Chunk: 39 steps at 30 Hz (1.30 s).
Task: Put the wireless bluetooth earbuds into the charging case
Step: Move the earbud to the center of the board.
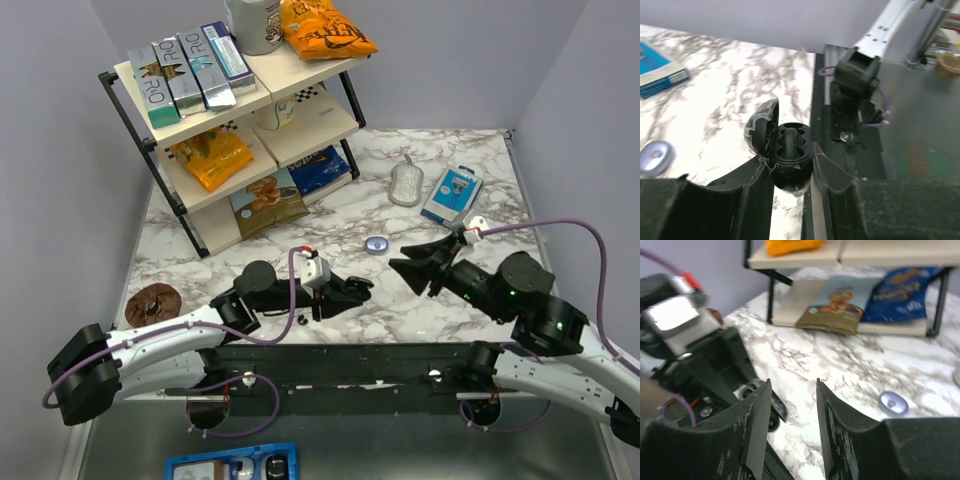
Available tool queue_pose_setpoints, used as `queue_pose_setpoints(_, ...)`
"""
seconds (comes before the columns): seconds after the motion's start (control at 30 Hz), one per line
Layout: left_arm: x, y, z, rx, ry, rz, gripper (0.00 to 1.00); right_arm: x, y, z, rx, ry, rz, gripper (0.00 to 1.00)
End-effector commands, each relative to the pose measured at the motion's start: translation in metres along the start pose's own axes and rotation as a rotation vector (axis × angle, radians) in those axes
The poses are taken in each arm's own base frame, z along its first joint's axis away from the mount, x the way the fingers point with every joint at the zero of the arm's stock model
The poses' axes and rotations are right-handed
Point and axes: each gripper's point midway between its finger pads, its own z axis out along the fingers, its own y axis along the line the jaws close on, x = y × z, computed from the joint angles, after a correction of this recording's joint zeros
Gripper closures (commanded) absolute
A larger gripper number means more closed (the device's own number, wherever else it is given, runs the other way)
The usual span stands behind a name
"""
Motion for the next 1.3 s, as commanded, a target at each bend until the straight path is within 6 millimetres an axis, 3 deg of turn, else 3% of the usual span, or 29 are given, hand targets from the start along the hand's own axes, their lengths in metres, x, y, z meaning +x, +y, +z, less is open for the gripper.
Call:
queue_pose_setpoints(0.0, 0.005, 0.034, -0.030, -0.249, 0.021, 0.034, 1.00, 0.056, -0.037, 0.019, 0.246, 0.135, 0.107, 0.50)
queue_pose_setpoints(0.07, 0.014, 0.046, -0.044, -0.346, 0.042, 0.023, 1.00, 0.077, -0.036, 0.028, 0.248, 0.185, 0.126, 0.50)
queue_pose_setpoints(0.1, 0.005, 0.046, -0.052, -0.371, 0.013, 0.037, 1.00, 0.084, -0.034, 0.032, 0.240, 0.202, 0.142, 0.50)
queue_pose_setpoints(0.27, 0.015, 0.090, -0.099, -0.719, 0.048, 0.012, 1.00, 0.143, -0.009, 0.059, 0.119, 0.365, 0.179, 0.51)
queue_pose_setpoints(0.37, 0.015, 0.103, -0.116, -0.835, 0.049, 0.001, 1.00, 0.182, 0.009, 0.072, 0.024, 0.463, 0.209, 0.54)
queue_pose_setpoints(0.5, 0.010, 0.110, -0.133, -0.935, 0.015, -0.028, 1.00, 0.211, 0.028, 0.084, -0.042, 0.529, 0.325, 0.55)
queue_pose_setpoints(0.57, 0.009, 0.108, -0.136, -0.935, 0.007, -0.030, 1.00, 0.212, 0.036, 0.097, -0.069, 0.500, 0.342, 0.55)
queue_pose_setpoints(0.63, 0.003, 0.103, -0.136, -0.912, -0.013, -0.026, 1.00, 0.228, 0.047, 0.104, -0.098, 0.549, 0.334, 0.55)
queue_pose_setpoints(0.67, 0.002, 0.102, -0.137, -0.910, -0.015, -0.024, 1.00, 0.221, 0.054, 0.113, -0.124, 0.529, 0.332, 0.55)
queue_pose_setpoints(0.73, -0.004, 0.100, -0.140, -0.909, -0.021, -0.019, 1.00, 0.233, 0.069, 0.118, -0.167, 0.568, 0.313, 0.55)
queue_pose_setpoints(0.8, -0.008, 0.099, -0.142, -0.909, -0.017, -0.005, 1.00, 0.228, 0.080, 0.131, -0.201, 0.562, 0.299, 0.55)
queue_pose_setpoints(0.83, -0.011, 0.099, -0.143, -0.914, -0.021, -0.001, 1.00, 0.240, 0.084, 0.135, -0.204, 0.598, 0.289, 0.55)
queue_pose_setpoints(0.9, -0.010, 0.098, -0.146, -0.921, -0.005, -0.001, 1.00, 0.238, 0.090, 0.145, -0.218, 0.597, 0.278, 0.55)
queue_pose_setpoints(1.27, -0.006, 0.097, -0.157, -0.946, 0.011, 0.004, 1.00, 0.285, 0.081, 0.163, -0.131, 0.709, 0.258, 0.55)
